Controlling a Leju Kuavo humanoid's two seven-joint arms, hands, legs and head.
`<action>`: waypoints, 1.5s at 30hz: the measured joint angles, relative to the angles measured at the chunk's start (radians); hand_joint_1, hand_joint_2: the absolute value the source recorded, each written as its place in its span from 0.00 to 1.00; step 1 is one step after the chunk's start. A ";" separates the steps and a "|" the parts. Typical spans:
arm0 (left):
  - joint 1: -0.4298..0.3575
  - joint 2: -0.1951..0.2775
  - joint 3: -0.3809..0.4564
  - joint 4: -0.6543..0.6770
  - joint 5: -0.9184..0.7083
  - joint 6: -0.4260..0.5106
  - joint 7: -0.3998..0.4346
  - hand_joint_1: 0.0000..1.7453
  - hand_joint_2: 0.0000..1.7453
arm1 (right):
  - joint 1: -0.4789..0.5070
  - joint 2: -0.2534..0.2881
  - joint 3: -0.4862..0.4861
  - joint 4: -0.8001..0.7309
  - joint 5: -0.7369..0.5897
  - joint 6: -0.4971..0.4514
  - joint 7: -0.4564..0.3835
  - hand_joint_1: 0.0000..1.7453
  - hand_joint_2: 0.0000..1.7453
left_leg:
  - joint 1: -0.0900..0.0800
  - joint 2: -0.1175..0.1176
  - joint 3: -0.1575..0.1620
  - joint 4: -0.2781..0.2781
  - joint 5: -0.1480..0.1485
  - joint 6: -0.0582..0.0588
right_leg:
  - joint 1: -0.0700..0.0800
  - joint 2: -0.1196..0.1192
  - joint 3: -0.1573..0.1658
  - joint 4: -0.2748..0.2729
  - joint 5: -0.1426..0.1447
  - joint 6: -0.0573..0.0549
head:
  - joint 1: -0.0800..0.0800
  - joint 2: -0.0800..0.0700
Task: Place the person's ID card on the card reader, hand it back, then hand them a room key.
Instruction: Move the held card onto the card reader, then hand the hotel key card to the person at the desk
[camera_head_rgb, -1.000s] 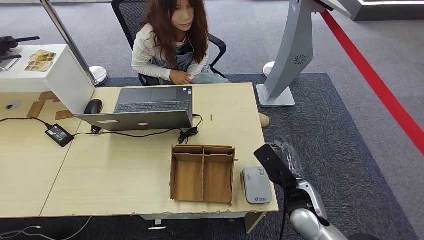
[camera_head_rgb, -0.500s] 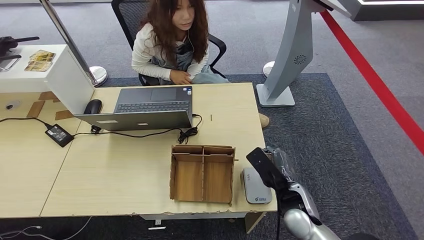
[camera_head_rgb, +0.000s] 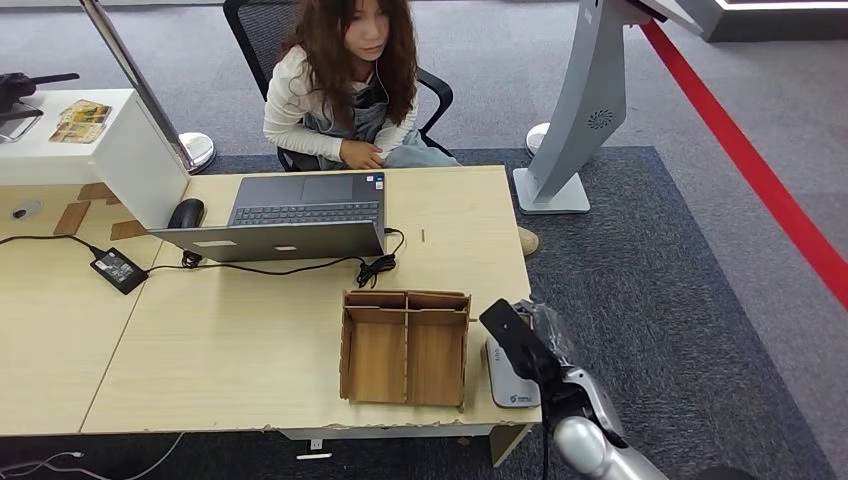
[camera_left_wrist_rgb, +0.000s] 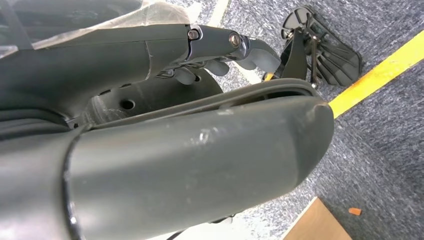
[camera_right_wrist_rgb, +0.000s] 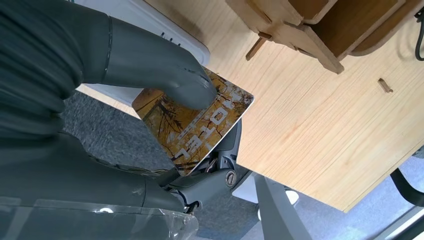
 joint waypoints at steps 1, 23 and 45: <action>0.000 0.000 0.000 0.000 0.000 0.000 0.000 0.00 0.00 | 0.000 0.002 0.001 0.004 -0.001 0.000 -0.001 1.00 1.00 | 0.000 0.000 0.000 0.000 0.000 0.000 | 0.000 0.000 0.000 0.000 0.000 0.000 | 0.000 0.000; 0.000 0.001 0.002 0.000 0.006 -0.002 -0.002 0.00 0.00 | -0.007 0.011 0.016 0.072 -0.010 -0.019 -0.002 1.00 1.00 | 0.000 0.000 0.000 0.000 0.000 0.000 | 0.000 0.000 0.000 0.000 0.000 0.000 | 0.000 0.000; 0.002 0.005 0.018 0.000 0.000 0.014 -0.002 0.00 0.00 | -0.104 -0.083 -0.043 -0.075 0.198 -0.052 0.086 1.00 1.00 | -0.001 0.000 0.000 0.000 0.000 0.000 | -0.001 0.000 0.000 0.000 0.001 0.000 | 0.000 0.000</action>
